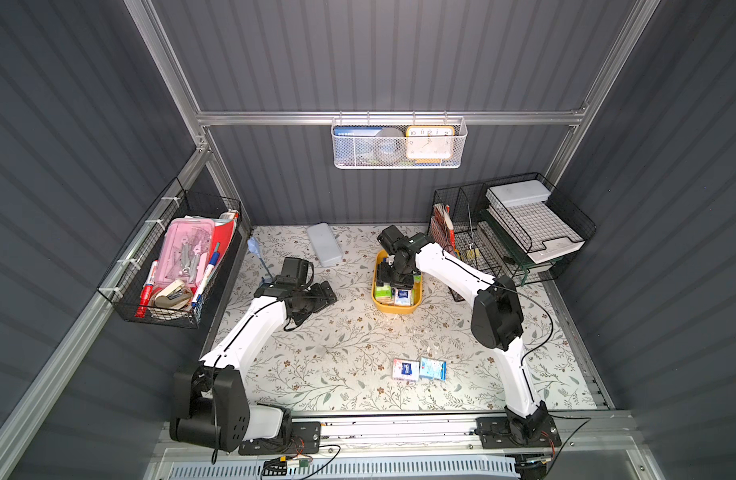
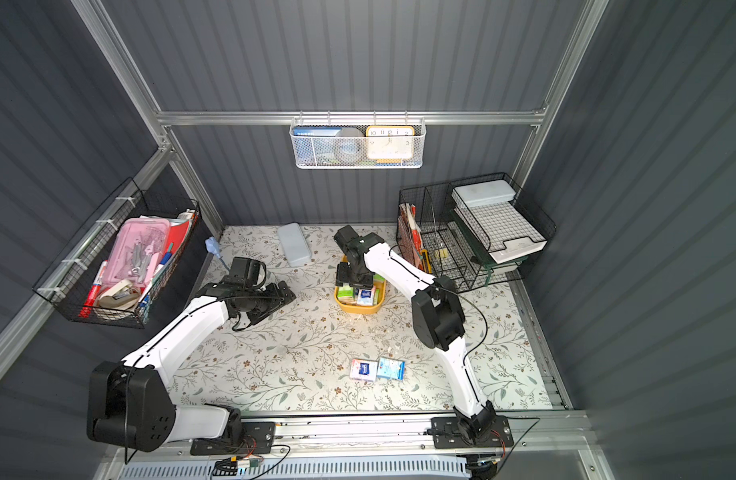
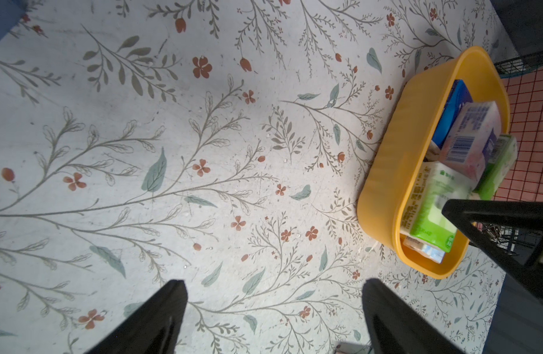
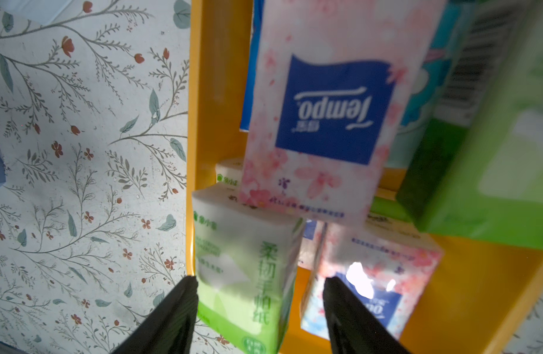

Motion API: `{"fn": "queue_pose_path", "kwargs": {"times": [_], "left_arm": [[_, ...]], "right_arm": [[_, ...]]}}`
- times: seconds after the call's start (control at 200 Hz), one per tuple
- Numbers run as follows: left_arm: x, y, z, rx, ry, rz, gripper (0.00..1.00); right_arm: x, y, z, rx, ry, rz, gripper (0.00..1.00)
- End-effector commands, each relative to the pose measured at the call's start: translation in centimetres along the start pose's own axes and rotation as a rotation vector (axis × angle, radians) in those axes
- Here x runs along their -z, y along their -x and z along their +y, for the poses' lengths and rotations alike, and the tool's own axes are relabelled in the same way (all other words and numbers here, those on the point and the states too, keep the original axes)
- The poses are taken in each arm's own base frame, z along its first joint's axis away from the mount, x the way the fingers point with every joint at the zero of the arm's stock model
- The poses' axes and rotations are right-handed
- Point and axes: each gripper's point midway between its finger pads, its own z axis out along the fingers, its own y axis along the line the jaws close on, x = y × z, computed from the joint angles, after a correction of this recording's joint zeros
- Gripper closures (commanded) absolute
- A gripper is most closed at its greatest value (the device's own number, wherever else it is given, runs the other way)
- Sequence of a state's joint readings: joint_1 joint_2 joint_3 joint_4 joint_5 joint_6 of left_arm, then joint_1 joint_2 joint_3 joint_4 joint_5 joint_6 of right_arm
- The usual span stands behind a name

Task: Put the pocket tissues into the storage box
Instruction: Place the pocket tissues in the storage box, then pick up the pocket tissues from the center of the board.

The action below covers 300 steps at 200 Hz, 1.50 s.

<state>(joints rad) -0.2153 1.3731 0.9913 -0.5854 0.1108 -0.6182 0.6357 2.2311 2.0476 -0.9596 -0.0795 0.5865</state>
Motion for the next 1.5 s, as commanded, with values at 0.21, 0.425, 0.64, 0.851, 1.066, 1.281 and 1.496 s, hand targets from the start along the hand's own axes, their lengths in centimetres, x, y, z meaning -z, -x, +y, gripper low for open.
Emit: {"fn": "queue_pose_path", "kwargs": {"times": [0.21,0.425,0.64,0.851,1.066,1.281,1.496], "left_arm": [[-0.9,-0.4,-1.3,-0.025,-0.081,0.049,0.06],[-1.5,-0.2,-2.3,-0.039,-0.123,0.076,0.06],[-1.1,0.5,-3.3,-0.065,-0.142,0.084,0.06],[-0.8,1.1,-3.9,-0.054,-0.155,0.079,0.06],[-0.9,1.0,-4.0,-0.038,-0.157,0.087,0.06],[-0.9,1.2,-4.0,-0.029,-0.154,0.085,0.06],[-0.9,1.3,-4.1,-0.034,-0.150,0.089,0.06]], "right_arm": [[6.5,-2.5,0.0,0.188,0.055,-0.040,0.30],[7.9,-9.8,0.2,0.458,0.108,0.046,0.31],[6.2,-17.2,-1.3,0.669,0.055,0.218,0.30],[4.3,-22.4,-3.0,0.908,-0.091,0.375,0.29],[3.0,-25.1,-4.0,1.044,-0.148,0.483,0.28],[1.5,-26.1,-5.4,1.096,-0.219,0.561,0.27],[-0.1,-25.6,-5.5,1.110,-0.263,0.580,0.23]]}}
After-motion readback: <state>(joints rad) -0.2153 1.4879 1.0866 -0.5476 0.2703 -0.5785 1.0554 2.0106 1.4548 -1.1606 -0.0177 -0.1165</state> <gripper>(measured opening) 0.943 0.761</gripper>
